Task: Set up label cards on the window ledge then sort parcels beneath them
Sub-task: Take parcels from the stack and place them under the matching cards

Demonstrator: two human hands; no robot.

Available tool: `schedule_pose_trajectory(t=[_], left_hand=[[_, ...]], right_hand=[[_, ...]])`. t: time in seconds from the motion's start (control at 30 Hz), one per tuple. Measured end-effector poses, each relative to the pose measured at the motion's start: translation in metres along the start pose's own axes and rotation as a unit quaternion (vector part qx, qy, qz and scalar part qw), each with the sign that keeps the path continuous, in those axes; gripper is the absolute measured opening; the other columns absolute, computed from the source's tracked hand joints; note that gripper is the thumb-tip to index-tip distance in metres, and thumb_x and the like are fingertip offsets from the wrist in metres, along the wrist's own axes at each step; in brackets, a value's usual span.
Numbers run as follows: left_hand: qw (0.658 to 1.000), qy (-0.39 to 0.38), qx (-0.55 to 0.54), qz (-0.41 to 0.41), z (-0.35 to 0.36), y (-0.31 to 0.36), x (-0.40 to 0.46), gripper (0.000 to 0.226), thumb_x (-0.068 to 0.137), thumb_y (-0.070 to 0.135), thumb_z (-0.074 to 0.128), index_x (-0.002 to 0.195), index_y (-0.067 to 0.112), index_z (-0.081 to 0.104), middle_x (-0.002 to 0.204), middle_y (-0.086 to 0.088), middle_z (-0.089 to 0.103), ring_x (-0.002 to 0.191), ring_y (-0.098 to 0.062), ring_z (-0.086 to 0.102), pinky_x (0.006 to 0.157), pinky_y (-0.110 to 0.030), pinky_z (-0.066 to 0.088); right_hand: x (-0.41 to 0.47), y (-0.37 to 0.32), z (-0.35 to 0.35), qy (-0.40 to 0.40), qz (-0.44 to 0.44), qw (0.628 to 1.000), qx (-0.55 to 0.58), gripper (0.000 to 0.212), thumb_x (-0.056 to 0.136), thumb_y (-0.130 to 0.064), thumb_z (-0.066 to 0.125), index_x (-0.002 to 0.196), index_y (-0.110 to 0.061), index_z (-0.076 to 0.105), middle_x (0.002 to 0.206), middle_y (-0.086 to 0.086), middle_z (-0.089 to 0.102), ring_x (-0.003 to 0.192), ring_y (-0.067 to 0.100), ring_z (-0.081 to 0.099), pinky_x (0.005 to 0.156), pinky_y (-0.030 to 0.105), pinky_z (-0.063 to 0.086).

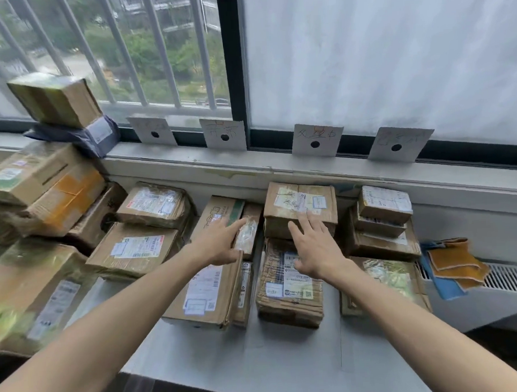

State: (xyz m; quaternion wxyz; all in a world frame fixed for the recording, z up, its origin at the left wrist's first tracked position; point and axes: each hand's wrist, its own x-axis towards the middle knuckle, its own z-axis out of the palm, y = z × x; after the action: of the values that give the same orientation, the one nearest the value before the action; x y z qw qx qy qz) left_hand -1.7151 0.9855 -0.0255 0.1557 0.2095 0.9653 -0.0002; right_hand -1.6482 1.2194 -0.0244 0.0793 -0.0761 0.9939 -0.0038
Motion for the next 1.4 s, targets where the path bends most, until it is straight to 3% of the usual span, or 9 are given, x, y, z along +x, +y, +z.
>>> schedule_pose_trajectory(t=[0.13,0.23,0.33,0.43,0.53,0.7,0.93,1.17,1.4], left_hand=[[0.998,0.008,0.014,-0.059,-0.001,-0.030,-0.044,0.088,0.085,0.041,0.068,0.156,0.035,0.016,0.147,-0.006,0.042,0.125,-0.028,0.051,0.091,-0.041,0.050],[0.996,0.012,0.004,-0.090,-0.003,-0.066,-0.078,0.083,0.083,0.041,0.068,0.153,0.031,0.024,0.135,-0.009,0.049,0.120,-0.029,0.053,0.091,-0.041,0.051],[0.993,0.019,-0.006,-0.115,0.000,-0.106,-0.117,0.078,0.082,0.040,0.066,0.150,0.031,0.029,0.137,-0.006,0.051,0.119,-0.027,0.055,0.091,-0.042,0.052],[0.989,0.020,-0.002,-0.145,0.012,-0.151,-0.163,0.081,0.085,0.044,0.064,0.153,0.032,0.023,0.142,-0.004,0.048,0.125,-0.026,0.052,0.088,-0.040,0.051],[0.983,0.020,-0.006,-0.184,0.027,-0.197,-0.216,0.081,0.085,0.044,0.063,0.153,0.032,0.021,0.141,-0.006,0.047,0.123,-0.029,0.053,0.087,-0.042,0.050],[0.969,0.021,-0.044,-0.242,0.057,-0.267,-0.309,0.083,0.083,0.043,0.065,0.153,0.031,0.022,0.139,-0.007,0.048,0.122,-0.030,0.053,0.093,-0.042,0.049],[0.941,0.023,-0.069,-0.329,0.083,-0.339,-0.409,0.087,0.084,0.049,0.064,0.155,0.031,0.018,0.139,-0.009,0.045,0.125,-0.031,0.051,0.091,-0.045,0.052],[0.931,0.010,-0.061,-0.360,0.090,-0.390,-0.441,0.089,0.083,0.046,0.065,0.156,0.031,0.016,0.139,-0.008,0.044,0.126,-0.029,0.049,0.093,-0.043,0.049],[0.943,0.035,-0.054,-0.326,0.062,-0.441,-0.387,0.095,0.078,0.049,0.072,0.154,0.032,0.017,0.138,-0.006,0.046,0.126,-0.028,0.050,0.091,-0.043,0.050]], right_hand=[[0.003,-0.031,-0.019,-0.014,-0.019,1.000,-0.019,0.065,0.090,-0.036,0.068,0.142,-0.007,0.041,0.164,0.023,0.007,0.153,0.038,0.000,0.124,0.045,0.006],[0.009,-0.065,-0.031,-0.004,-0.038,0.999,-0.030,0.069,0.091,-0.038,0.067,0.145,-0.007,0.039,0.165,0.022,0.007,0.153,0.038,0.001,0.124,0.047,0.005],[0.016,-0.114,-0.033,-0.003,-0.061,0.998,-0.033,0.075,0.090,-0.038,0.070,0.149,-0.007,0.035,0.166,0.021,0.003,0.154,0.037,-0.001,0.124,0.047,0.010],[0.020,-0.179,-0.031,-0.013,-0.094,0.995,-0.026,0.071,0.087,-0.034,0.073,0.145,-0.007,0.041,0.163,0.022,0.014,0.152,0.039,0.006,0.121,0.047,0.023],[0.017,-0.252,-0.029,-0.034,-0.150,0.987,-0.054,0.068,0.087,-0.036,0.071,0.141,-0.006,0.043,0.161,0.024,0.019,0.151,0.040,0.010,0.121,0.048,0.022],[0.008,-0.373,-0.024,-0.035,-0.237,0.968,-0.068,0.066,0.082,-0.033,0.071,0.136,-0.004,0.046,0.147,0.022,0.034,0.141,0.040,0.027,0.114,0.047,0.034],[0.000,-0.494,-0.018,-0.042,-0.319,0.943,-0.086,0.072,0.085,-0.039,0.074,0.142,-0.004,0.045,0.151,0.019,0.035,0.141,0.037,0.029,0.112,0.047,0.038],[0.021,-0.550,-0.004,-0.056,-0.360,0.926,-0.097,0.073,0.085,-0.041,0.074,0.143,-0.007,0.045,0.145,0.016,0.042,0.133,0.033,0.036,0.108,0.046,0.041],[0.079,-0.565,0.001,-0.057,-0.337,0.937,-0.072,0.073,0.087,-0.041,0.072,0.144,-0.008,0.041,0.145,0.016,0.039,0.135,0.034,0.034,0.105,0.044,0.041]])
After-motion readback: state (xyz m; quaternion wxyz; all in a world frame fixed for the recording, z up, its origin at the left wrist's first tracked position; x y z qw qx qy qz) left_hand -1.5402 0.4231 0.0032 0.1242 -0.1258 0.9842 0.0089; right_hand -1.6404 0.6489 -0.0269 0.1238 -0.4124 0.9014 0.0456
